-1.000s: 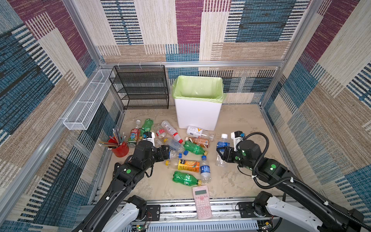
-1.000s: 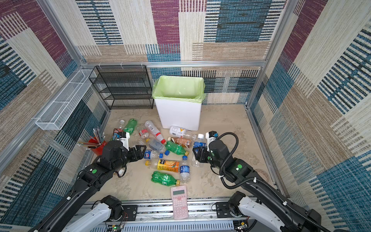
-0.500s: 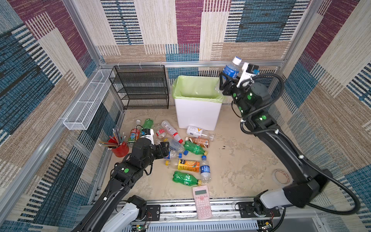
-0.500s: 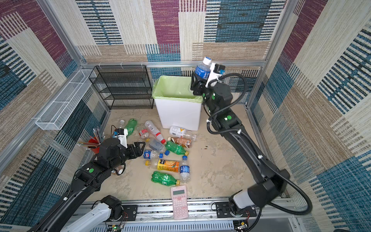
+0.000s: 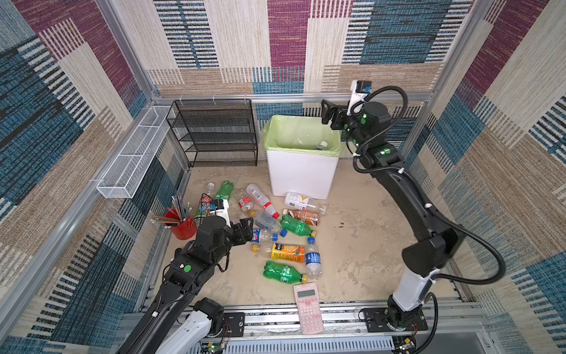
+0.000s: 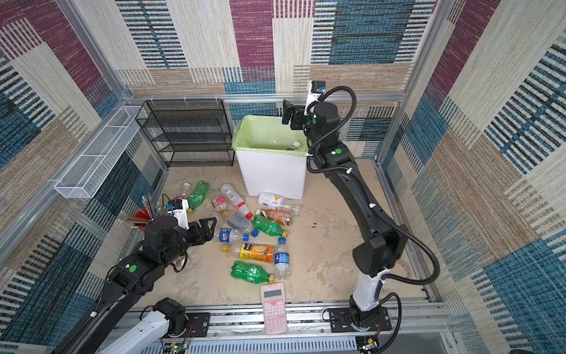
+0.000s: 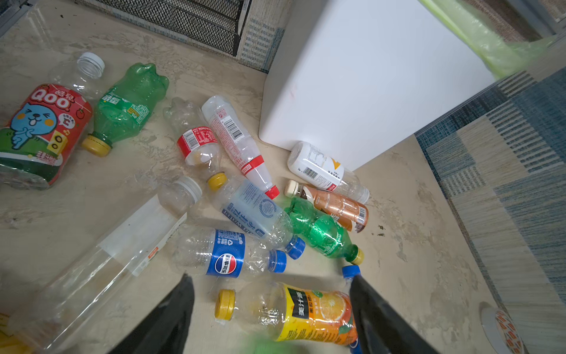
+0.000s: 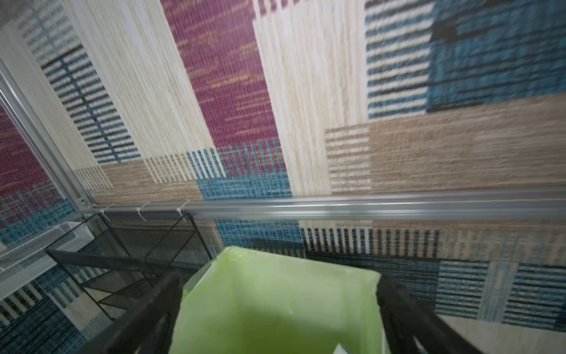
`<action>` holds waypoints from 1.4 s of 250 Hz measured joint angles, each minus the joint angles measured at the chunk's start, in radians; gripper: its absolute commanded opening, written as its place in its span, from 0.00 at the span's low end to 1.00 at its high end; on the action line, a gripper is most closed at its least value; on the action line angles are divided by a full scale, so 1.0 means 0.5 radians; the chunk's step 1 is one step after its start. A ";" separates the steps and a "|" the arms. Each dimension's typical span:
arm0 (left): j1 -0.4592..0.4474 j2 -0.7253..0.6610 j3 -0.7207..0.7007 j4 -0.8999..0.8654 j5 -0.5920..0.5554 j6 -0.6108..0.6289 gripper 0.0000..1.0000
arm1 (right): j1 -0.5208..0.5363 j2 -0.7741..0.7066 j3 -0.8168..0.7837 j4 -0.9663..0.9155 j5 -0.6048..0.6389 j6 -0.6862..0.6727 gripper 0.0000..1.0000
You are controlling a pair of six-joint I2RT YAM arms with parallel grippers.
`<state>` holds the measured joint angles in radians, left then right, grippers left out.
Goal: Throw the plastic bottles in the bin
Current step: Throw the plastic bottle into the trash bin, then pick up the plastic bottle from the middle-left of the table.
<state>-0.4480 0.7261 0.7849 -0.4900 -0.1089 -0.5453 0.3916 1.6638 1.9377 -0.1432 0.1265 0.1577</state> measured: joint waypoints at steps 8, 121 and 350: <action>0.000 0.014 0.000 0.000 0.002 0.000 0.81 | 0.001 -0.192 -0.165 -0.009 0.005 0.008 0.92; 0.002 0.281 0.005 -0.158 0.135 -0.130 0.72 | 0.031 -1.501 -2.540 -0.327 -0.136 0.769 0.84; 0.617 0.841 0.380 -0.677 0.011 0.037 0.72 | 0.047 -1.505 -3.077 -0.182 -0.465 0.931 0.85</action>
<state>-0.1394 1.1465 0.9749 -0.8284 -0.1032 -0.5270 0.4149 0.9112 0.3992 -0.2340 -0.1059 0.6231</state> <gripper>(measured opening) 0.754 0.854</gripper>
